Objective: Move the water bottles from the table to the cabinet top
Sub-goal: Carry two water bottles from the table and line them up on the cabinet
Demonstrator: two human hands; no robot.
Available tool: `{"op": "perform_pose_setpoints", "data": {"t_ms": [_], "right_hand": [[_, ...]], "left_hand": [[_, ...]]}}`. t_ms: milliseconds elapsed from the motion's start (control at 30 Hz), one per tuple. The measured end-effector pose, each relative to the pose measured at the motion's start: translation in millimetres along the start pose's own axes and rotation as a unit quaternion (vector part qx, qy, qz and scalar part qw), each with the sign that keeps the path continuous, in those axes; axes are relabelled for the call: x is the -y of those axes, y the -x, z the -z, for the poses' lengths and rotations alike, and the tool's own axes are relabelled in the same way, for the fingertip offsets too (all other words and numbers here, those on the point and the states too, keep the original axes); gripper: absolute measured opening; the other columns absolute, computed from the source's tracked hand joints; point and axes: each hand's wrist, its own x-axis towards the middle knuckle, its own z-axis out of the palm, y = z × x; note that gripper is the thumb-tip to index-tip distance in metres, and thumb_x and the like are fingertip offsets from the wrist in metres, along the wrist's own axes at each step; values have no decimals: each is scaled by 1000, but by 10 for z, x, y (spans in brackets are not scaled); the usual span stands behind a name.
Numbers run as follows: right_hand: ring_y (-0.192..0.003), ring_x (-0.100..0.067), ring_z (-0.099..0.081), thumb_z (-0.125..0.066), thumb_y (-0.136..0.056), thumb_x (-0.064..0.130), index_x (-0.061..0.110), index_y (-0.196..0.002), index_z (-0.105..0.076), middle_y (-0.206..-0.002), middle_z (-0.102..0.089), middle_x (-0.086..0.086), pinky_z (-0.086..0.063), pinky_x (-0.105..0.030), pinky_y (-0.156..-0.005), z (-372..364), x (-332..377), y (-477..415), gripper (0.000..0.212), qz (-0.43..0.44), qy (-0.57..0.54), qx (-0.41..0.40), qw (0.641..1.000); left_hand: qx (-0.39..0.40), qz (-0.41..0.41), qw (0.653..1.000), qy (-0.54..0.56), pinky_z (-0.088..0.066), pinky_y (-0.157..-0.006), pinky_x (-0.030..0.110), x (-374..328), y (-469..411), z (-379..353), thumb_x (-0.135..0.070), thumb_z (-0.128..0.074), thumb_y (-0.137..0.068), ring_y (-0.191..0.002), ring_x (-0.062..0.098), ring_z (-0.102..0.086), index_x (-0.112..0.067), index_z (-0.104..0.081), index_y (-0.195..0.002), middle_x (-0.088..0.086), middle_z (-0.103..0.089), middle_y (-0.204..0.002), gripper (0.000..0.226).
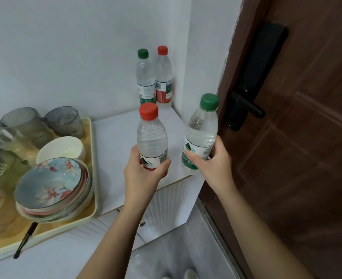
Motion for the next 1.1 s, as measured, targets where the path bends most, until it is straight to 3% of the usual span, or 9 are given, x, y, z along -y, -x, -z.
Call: {"op": "perform_pose_setpoints", "data": {"t_ms": [200, 467, 567, 733, 800, 867, 1100], "right_hand": [[-93, -1, -68, -88, -68, 17, 16, -115, -60, -103, -71, 9, -59, -32, -83, -61, -196, -339, 54, -5, 18, 33, 999], [-96, 4, -66, -88, -69, 22, 28, -117, -57, -108, -69, 16, -55, -16, -80, -117, -274, -602, 57, 0, 22, 84, 996], [-95, 6, -66, -88, -69, 21, 24, -122, -57, -108, -69, 16, -54, -14, -78, -128, -317, -643, 61, -1, 15, 94, 995], [-111, -7, -64, -89, -65, 21, 23, -127, -53, -122, -66, 6, -54, -34, -95, -70, -534, -606, 71, -15, 25, 133, 991], [-114, -11, -63, -90, -61, 26, 23, -125, -53, -124, -64, 5, -53, -40, -98, -46, -610, -597, 74, -27, 26, 128, 991], [-112, -10, -63, -91, -62, 17, 24, -119, -52, -120, -65, 6, -53, -38, -97, -63, -625, -636, 70, -30, 34, 119, 992], [-107, -8, -63, -88, -67, 13, 16, -121, -54, -117, -65, 5, -53, -29, -95, -244, -592, -963, 64, -8, 61, 128, 990]], "left_hand": [[-29, 14, 999, -7, -44, -57, 6, 78, -187, -167, -10, -84, -70, -72, -10, -62, -18, -56, -112, -14, -66, -88, 51], [-49, 8, 999, -22, -47, -67, 8, 144, -416, -312, -18, -86, -67, -82, -7, -63, -31, -54, -110, -19, -67, -96, 55], [-42, -1, 999, -28, -50, -72, 12, 179, -449, -333, -20, -87, -66, -86, -5, -64, -35, -53, -110, -20, -67, -98, 57], [0, -19, 997, -73, -50, -83, 19, 347, -425, -262, -21, -90, -61, -100, -2, -61, -35, -53, -115, -12, -64, -112, 67], [0, -6, 997, -77, -48, -79, 10, 387, -390, -243, -16, -91, -61, -96, -9, -61, -31, -52, -115, -11, -65, -109, 68], [-8, 7, 997, -72, -44, -70, 3, 383, -412, -270, -14, -90, -63, -86, -20, -57, -28, -48, -113, -19, -62, -102, 67], [-10, 14, 997, -79, -46, -67, 6, 313, -818, -471, -22, -88, -66, -82, -23, -55, -29, -45, -111, -25, -58, -94, 62]]}}
